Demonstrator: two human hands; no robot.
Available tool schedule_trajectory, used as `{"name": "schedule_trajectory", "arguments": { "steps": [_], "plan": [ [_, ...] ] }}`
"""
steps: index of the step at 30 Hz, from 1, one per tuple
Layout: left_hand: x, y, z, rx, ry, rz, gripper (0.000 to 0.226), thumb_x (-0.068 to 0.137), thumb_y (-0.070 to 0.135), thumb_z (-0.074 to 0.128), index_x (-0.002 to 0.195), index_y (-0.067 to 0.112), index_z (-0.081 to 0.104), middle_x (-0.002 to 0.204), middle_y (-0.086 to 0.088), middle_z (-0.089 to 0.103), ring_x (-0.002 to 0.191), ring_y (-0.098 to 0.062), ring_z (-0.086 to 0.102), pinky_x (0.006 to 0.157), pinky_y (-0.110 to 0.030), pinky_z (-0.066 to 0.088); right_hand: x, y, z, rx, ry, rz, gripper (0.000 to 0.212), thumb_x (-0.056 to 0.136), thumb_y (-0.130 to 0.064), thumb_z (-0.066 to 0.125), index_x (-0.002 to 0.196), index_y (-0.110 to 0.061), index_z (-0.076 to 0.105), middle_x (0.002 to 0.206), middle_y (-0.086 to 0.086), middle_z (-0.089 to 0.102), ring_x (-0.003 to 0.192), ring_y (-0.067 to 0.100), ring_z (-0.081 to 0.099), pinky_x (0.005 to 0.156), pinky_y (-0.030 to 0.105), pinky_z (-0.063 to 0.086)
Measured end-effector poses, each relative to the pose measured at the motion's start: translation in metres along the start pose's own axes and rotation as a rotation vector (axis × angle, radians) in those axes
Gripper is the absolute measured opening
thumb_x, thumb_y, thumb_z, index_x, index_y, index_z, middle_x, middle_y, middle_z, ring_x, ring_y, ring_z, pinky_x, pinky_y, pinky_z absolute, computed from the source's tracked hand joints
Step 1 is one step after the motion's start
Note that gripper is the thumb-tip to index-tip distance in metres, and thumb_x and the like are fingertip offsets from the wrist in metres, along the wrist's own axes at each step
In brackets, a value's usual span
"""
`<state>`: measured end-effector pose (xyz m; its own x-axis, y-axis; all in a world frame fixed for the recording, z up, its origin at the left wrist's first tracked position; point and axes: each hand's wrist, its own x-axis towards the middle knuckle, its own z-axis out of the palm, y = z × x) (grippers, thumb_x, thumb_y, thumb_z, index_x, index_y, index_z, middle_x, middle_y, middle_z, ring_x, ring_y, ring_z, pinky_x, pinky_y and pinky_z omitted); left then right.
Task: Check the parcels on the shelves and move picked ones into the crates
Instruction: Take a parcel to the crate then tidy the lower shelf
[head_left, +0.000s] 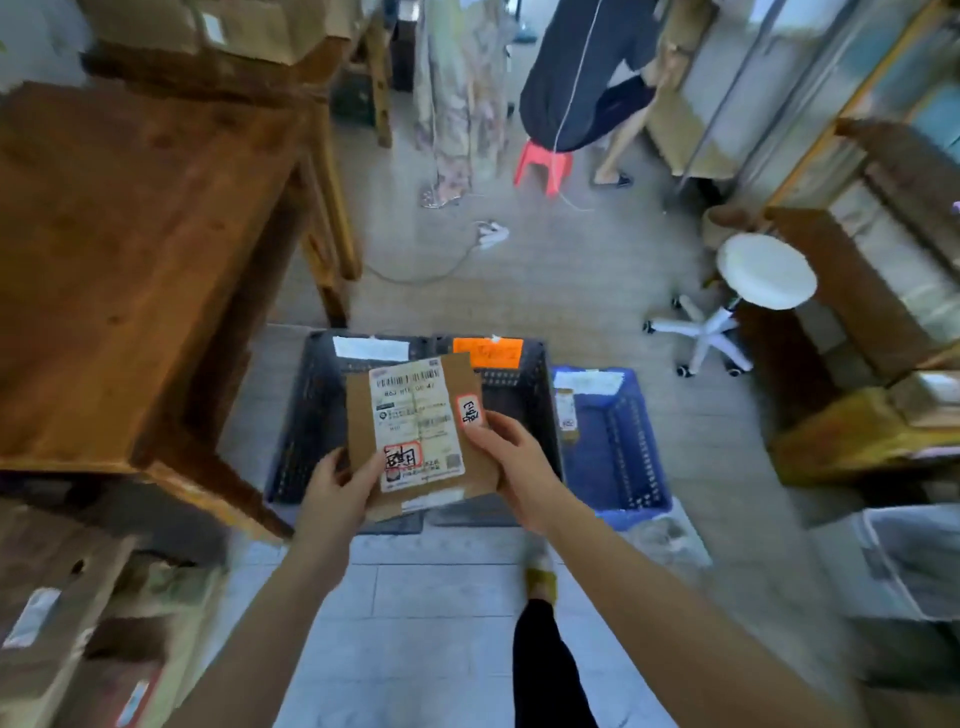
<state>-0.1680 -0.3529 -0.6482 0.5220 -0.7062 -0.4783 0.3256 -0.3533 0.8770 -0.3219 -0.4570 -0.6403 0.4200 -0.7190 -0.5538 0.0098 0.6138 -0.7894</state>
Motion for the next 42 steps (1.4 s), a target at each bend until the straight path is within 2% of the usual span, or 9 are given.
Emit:
{"name": "schedule_trajectory", "arguments": {
  "steps": [5, 13, 19, 23, 28, 33, 37, 40, 42],
  "plan": [
    [0.091, -0.033, 0.135, -0.024, -0.169, -0.308, 0.050, 0.077, 0.044, 0.065, 0.122, 0.031, 0.048, 0.102, -0.001, 0.066, 0.097, -0.029, 0.062, 0.066, -0.034, 0.046, 0.099, -0.030, -0.122, -0.013, 0.141, 0.061, 0.051, 0.083, -0.026, 0.066, 0.128, -0.014, 0.047, 0.119, 0.011, 0.061, 0.102, 0.026, 0.063, 0.090, 0.044, 0.053],
    [0.242, -0.110, 0.256, -0.183, 0.028, -0.477, 0.058, 0.073, 0.023, 0.073, 0.121, -0.001, 0.052, 0.109, -0.016, 0.067, 0.100, -0.031, 0.064, 0.091, -0.043, 0.050, 0.258, -0.004, -0.225, 0.080, 0.228, 0.543, 0.039, 0.078, -0.038, 0.070, 0.104, -0.011, 0.060, 0.096, 0.007, 0.069, 0.086, 0.023, 0.064, 0.072, 0.034, 0.053],
    [0.366, -0.217, 0.290, -0.239, 0.114, -0.557, 0.055, 0.073, 0.019, 0.075, 0.119, -0.002, 0.054, 0.109, -0.016, 0.068, 0.096, -0.026, 0.068, 0.086, -0.037, 0.052, 0.380, 0.076, -0.251, 0.549, 0.580, 0.541, 0.020, 0.075, -0.014, 0.074, 0.087, -0.001, 0.063, 0.098, 0.016, 0.070, 0.085, 0.025, 0.066, 0.084, 0.037, 0.053],
    [0.452, -0.306, 0.307, -0.273, 0.212, -0.620, 0.044, 0.075, 0.018, 0.074, 0.112, -0.003, 0.061, 0.099, -0.012, 0.071, 0.078, -0.019, 0.070, 0.068, -0.027, 0.054, 0.471, 0.142, -0.271, 0.548, 0.678, 0.584, 0.047, 0.072, -0.025, 0.078, 0.104, -0.003, 0.052, 0.088, 0.012, 0.066, 0.071, 0.022, 0.065, 0.046, 0.028, 0.050],
    [0.543, -0.389, 0.329, -0.293, 0.273, -0.657, 0.056, 0.074, 0.024, 0.075, 0.119, -0.004, 0.056, 0.113, -0.018, 0.065, 0.096, -0.028, 0.066, 0.083, -0.036, 0.053, 0.579, 0.220, -0.287, 0.553, 0.798, 0.562, 0.064, 0.069, -0.032, 0.078, 0.118, -0.002, 0.048, 0.099, 0.016, 0.063, 0.082, 0.032, 0.064, 0.068, 0.042, 0.056],
    [0.614, -0.435, 0.350, -0.343, 0.277, -0.652, 0.034, 0.085, 0.026, 0.064, 0.106, 0.000, 0.058, 0.107, -0.012, 0.065, 0.079, -0.023, 0.064, 0.063, -0.030, 0.056, 0.665, 0.270, -0.299, 0.510, 0.819, 0.447, 0.040, 0.074, -0.042, 0.073, 0.085, -0.014, 0.047, 0.081, 0.008, 0.058, 0.070, 0.026, 0.061, 0.066, 0.039, 0.053],
    [0.652, -0.458, 0.353, -0.180, 0.162, -0.667, 0.042, 0.093, 0.030, 0.052, 0.124, 0.001, 0.054, 0.120, -0.018, 0.062, 0.079, -0.023, 0.060, 0.055, -0.027, 0.046, 0.715, 0.283, -0.328, 0.294, 0.649, 0.439, 0.035, 0.095, -0.037, 0.044, 0.107, -0.005, 0.054, 0.122, 0.016, 0.058, 0.107, 0.033, 0.059, 0.086, 0.042, 0.050],
    [0.654, -0.461, 0.350, -0.112, 0.088, -0.657, 0.046, 0.092, 0.035, 0.051, 0.125, 0.002, 0.054, 0.125, -0.018, 0.059, 0.069, -0.019, 0.056, 0.048, -0.021, 0.041, 0.722, 0.276, -0.336, 0.155, 0.629, 0.433, 0.045, 0.101, -0.027, 0.026, 0.138, -0.003, 0.033, 0.142, 0.016, 0.041, 0.127, 0.030, 0.045, 0.093, 0.034, 0.042],
    [0.636, -0.453, 0.343, -0.090, 0.080, -0.641, 0.046, 0.092, 0.038, 0.050, 0.121, 0.003, 0.055, 0.124, -0.016, 0.060, 0.076, -0.018, 0.058, 0.063, -0.027, 0.051, 0.703, 0.259, -0.324, 0.082, 0.605, 0.452, 0.044, 0.101, -0.025, 0.024, 0.139, -0.003, 0.033, 0.143, 0.016, 0.042, 0.128, 0.029, 0.044, 0.096, 0.034, 0.041]
  ]
}}
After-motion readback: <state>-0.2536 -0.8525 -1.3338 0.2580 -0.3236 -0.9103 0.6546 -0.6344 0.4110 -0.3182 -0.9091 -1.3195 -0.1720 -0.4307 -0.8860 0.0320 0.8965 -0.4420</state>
